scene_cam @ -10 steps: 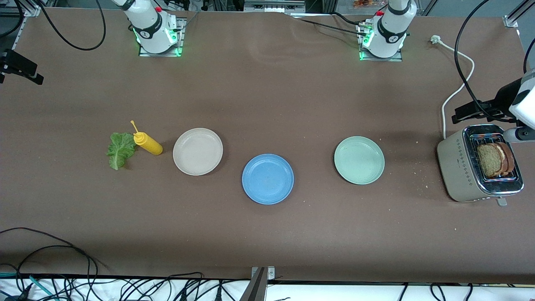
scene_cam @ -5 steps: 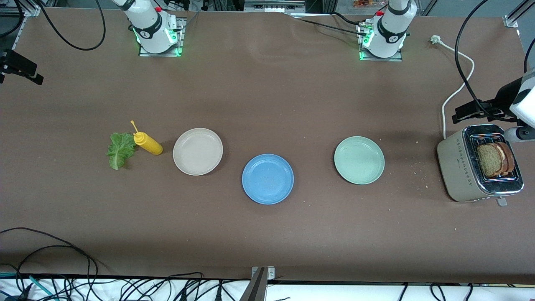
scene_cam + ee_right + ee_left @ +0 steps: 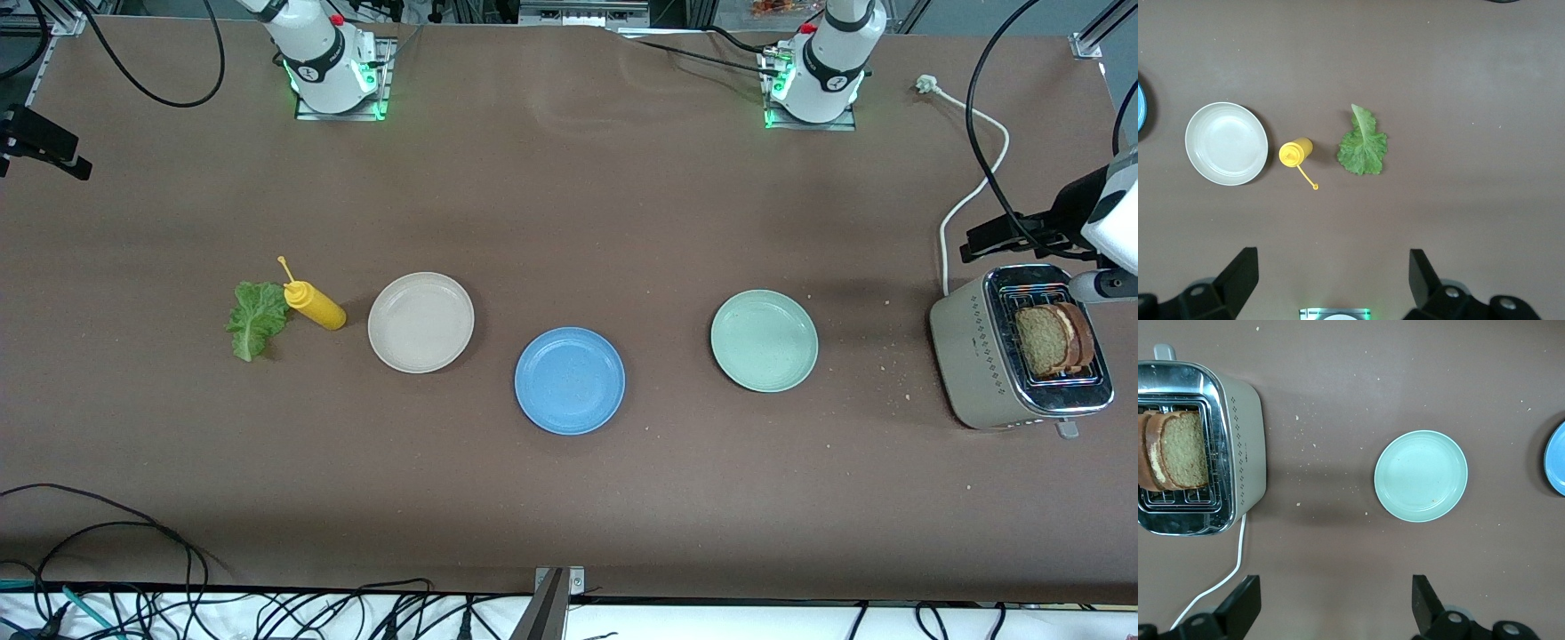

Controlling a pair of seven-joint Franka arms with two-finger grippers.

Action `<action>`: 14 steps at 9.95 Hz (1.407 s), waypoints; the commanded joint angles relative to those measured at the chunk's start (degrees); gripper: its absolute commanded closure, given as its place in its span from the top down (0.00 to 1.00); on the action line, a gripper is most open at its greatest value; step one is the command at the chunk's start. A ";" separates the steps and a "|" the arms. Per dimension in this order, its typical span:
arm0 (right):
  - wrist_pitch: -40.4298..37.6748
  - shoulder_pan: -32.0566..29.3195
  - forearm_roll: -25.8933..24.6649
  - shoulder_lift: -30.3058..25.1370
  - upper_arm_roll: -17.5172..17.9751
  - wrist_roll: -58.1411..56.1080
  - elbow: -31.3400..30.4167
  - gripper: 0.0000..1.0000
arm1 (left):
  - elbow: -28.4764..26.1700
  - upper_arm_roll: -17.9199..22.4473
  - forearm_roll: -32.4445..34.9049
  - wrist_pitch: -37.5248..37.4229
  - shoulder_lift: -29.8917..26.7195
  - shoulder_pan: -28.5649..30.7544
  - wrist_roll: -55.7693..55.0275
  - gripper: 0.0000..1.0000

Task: Make sandwich in blue plate with both arms

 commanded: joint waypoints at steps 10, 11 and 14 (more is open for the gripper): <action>-0.60 -0.05 0.24 -0.12 -2.12 -0.47 0.87 1.00 | -1.07 0.01 0.84 0.18 -1.06 -0.22 1.23 1.00; -0.60 -0.05 0.24 -0.12 -2.03 -0.47 0.87 1.00 | -1.07 0.01 0.93 0.18 -1.06 -0.13 1.23 1.00; -0.51 -0.13 0.33 -0.12 -2.03 -0.39 0.87 1.00 | -0.98 0.45 1.72 0.62 -0.53 1.09 3.58 1.00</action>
